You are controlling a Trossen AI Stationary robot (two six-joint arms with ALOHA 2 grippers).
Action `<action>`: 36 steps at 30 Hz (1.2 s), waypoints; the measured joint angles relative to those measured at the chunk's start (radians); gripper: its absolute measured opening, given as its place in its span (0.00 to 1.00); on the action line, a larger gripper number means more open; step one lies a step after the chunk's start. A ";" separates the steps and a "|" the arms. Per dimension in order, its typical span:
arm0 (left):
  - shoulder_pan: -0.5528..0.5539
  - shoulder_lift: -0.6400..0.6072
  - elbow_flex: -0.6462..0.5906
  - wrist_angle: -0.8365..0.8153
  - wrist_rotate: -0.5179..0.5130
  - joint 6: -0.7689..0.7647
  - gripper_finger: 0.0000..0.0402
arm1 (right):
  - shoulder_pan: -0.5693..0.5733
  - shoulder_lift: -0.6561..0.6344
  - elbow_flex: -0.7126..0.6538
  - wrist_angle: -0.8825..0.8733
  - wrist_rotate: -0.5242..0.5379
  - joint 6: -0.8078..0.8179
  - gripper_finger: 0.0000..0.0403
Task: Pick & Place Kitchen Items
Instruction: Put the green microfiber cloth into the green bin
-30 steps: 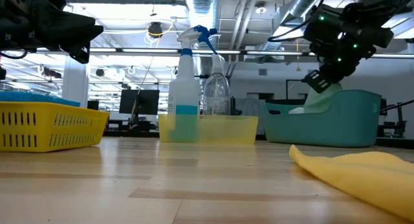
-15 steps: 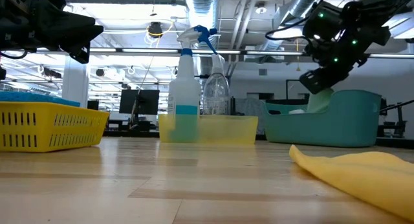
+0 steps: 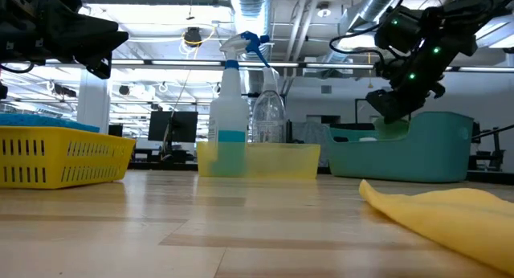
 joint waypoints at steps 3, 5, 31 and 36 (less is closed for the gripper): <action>0.000 0.000 0.000 0.000 0.000 0.000 0.26 | -0.016 0.020 0.000 0.015 -0.060 -0.014 0.00; 0.000 0.000 0.000 0.000 0.000 0.000 0.26 | -0.020 0.044 0.000 0.024 -0.083 -0.019 0.00; 0.000 0.000 0.000 0.000 0.000 0.000 0.26 | -0.020 0.200 0.000 0.188 -0.165 -0.074 0.12; 0.000 0.000 0.000 0.000 0.000 0.000 0.26 | -0.020 0.200 0.000 0.209 -0.202 -0.070 0.23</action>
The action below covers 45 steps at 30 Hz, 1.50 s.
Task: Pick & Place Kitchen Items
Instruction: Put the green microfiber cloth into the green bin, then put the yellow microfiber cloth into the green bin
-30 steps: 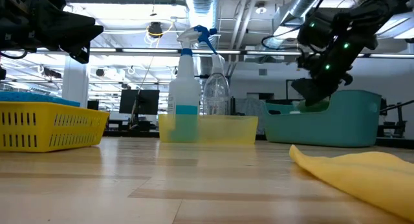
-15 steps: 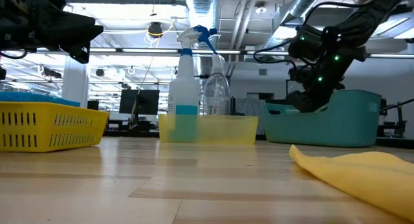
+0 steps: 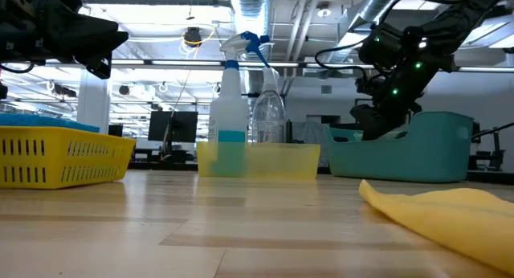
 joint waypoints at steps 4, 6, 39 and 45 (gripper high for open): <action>0.000 0.000 0.000 0.000 0.000 0.000 0.26 | 0.000 0.000 0.000 0.000 -0.003 0.018 0.34; 0.000 0.000 0.000 0.000 0.000 0.000 0.26 | 0.000 0.000 0.000 0.001 -0.003 0.021 0.39; 0.000 0.000 0.000 0.000 0.000 0.000 0.26 | 0.094 -0.285 0.000 -0.054 -0.125 0.069 0.51; 0.000 0.000 0.000 0.000 0.000 0.000 0.26 | 0.238 -0.348 0.000 -0.144 -0.182 0.157 0.51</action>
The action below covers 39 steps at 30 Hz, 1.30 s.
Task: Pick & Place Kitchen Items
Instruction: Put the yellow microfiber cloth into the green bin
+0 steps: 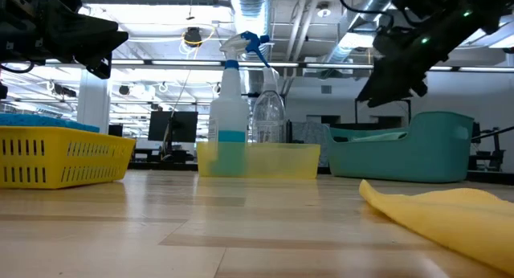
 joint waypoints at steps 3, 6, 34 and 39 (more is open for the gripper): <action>0.000 0.000 0.000 0.000 0.000 0.000 0.26 | 0.092 -0.013 0.000 -0.034 0.000 0.056 0.51; 0.000 0.000 0.000 0.000 0.000 0.000 0.26 | 0.196 -0.013 0.000 -0.028 -0.001 0.080 0.51; 0.000 0.000 0.000 0.000 0.000 0.000 0.26 | 0.905 0.664 0.000 0.876 0.040 0.055 0.51; 0.000 0.000 0.000 0.000 0.000 0.000 0.26 | 0.926 0.819 0.005 1.106 0.038 0.056 0.51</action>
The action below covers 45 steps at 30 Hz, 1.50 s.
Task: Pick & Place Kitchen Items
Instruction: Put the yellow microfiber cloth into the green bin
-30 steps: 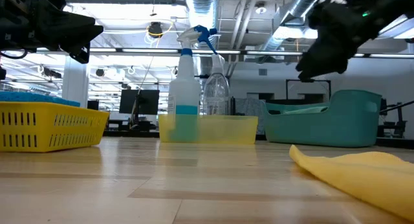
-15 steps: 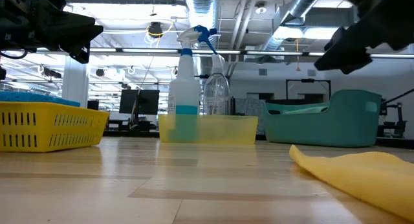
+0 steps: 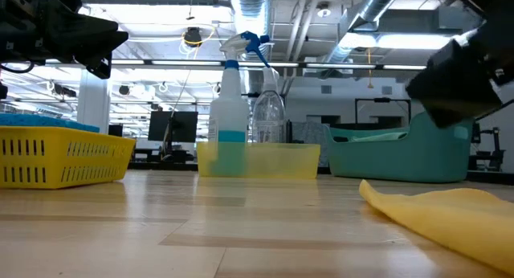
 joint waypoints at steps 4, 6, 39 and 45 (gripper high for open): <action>0.000 0.000 0.000 0.000 0.000 0.000 0.26 | 0.013 0.116 0.040 0.047 0.001 0.002 0.51; 0.000 0.000 0.000 0.000 0.000 0.000 0.26 | 0.015 0.162 0.061 0.047 0.000 0.009 0.51; 0.000 0.000 0.000 0.000 0.000 0.000 0.26 | 0.013 0.211 0.093 -0.216 0.097 0.113 0.38; 0.000 0.000 0.000 0.000 0.000 0.000 0.26 | 0.012 0.212 0.093 -0.231 0.114 0.113 0.24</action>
